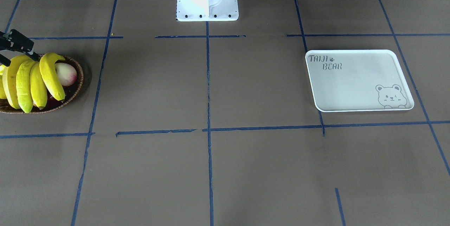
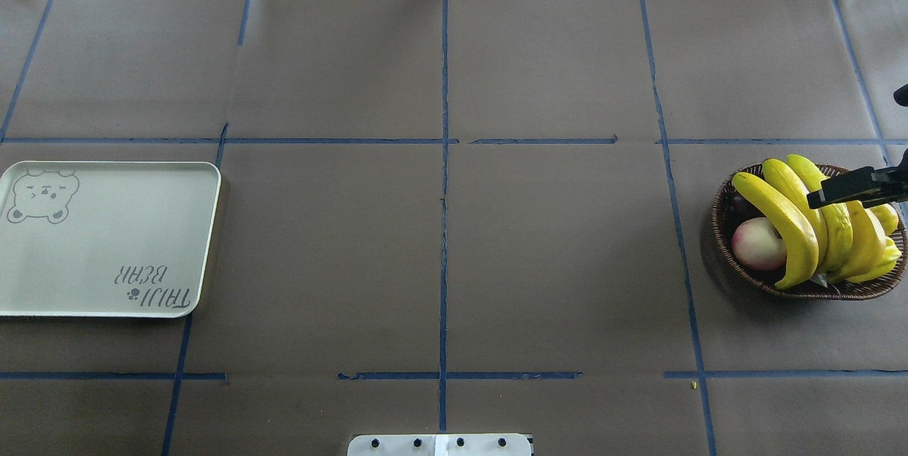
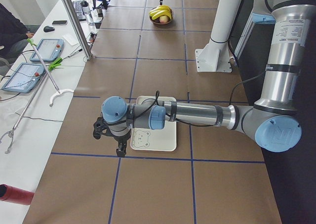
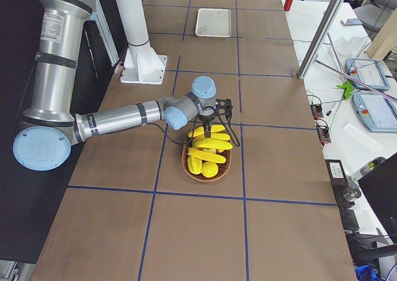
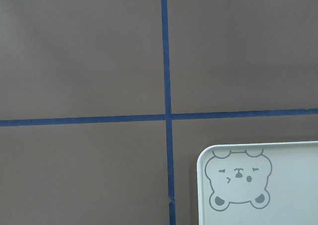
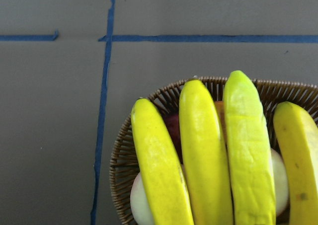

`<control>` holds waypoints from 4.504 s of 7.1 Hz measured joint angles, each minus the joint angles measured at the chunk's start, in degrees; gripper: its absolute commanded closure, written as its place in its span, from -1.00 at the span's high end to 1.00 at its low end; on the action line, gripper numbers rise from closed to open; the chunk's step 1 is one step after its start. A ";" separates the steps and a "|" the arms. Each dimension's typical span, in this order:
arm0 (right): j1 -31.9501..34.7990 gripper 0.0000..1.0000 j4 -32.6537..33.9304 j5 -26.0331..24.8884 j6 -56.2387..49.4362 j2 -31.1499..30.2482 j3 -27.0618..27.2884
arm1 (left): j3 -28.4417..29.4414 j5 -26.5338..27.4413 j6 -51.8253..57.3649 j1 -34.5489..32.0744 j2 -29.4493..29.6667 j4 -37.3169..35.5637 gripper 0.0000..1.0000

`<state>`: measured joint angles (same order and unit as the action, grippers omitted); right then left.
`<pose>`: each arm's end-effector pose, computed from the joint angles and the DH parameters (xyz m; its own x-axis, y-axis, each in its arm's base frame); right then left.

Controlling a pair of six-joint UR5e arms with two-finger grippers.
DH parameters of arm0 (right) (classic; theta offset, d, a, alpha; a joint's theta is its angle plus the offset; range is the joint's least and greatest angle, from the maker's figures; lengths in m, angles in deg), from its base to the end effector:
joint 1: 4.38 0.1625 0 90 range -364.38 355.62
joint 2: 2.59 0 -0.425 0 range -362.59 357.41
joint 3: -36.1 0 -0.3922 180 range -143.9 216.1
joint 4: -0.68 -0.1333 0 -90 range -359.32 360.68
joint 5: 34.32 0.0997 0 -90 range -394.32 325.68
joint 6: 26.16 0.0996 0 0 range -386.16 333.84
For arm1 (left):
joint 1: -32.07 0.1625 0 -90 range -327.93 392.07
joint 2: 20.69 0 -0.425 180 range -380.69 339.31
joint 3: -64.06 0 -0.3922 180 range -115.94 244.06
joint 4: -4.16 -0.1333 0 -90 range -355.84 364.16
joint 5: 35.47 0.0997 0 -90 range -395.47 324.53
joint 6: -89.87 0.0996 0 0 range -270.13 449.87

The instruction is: Transfer all bananas from basket to plate

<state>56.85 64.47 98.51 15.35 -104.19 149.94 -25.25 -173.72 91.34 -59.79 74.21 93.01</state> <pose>-0.1453 -0.4009 0.4909 0.5788 -0.0868 0.8108 -0.0089 0.9936 0.1128 -0.0762 -0.5283 0.6181 0.6674 0.0438 -0.7434 0.0153 0.9973 0.0725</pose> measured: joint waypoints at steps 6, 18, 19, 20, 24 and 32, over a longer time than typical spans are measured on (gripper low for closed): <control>-9.46 0.59 0.71 -7.77 -0.31 -1.50 0.96 | 0.32 0.00 0.17 0.02 -0.33 0.18 1.00; -9.16 -0.93 0.49 -7.80 -0.55 -2.38 -0.15 | 0.75 0.00 0.24 0.02 -0.09 0.19 1.00; -8.82 -0.95 0.35 -7.75 -0.57 -3.00 0.69 | 0.70 0.00 0.17 0.02 -0.03 0.19 1.00; -8.23 -0.98 0.25 -7.60 -0.61 -3.96 2.32 | 0.63 0.00 0.13 0.02 0.00 0.19 1.00; -6.19 -1.00 0.71 -4.41 1.44 0.62 5.30 | -0.06 0.11 -3.75 1.28 0.30 4.76 1.00; -27.21 -1.00 -0.79 -24.70 39.14 35.18 -2.16 | -0.92 1.93 -85.34 28.30 13.49 55.42 1.00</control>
<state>29.64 63.68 73.81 54.49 -69.01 147.78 -26.17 -171.79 6.00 -31.49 87.70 148.43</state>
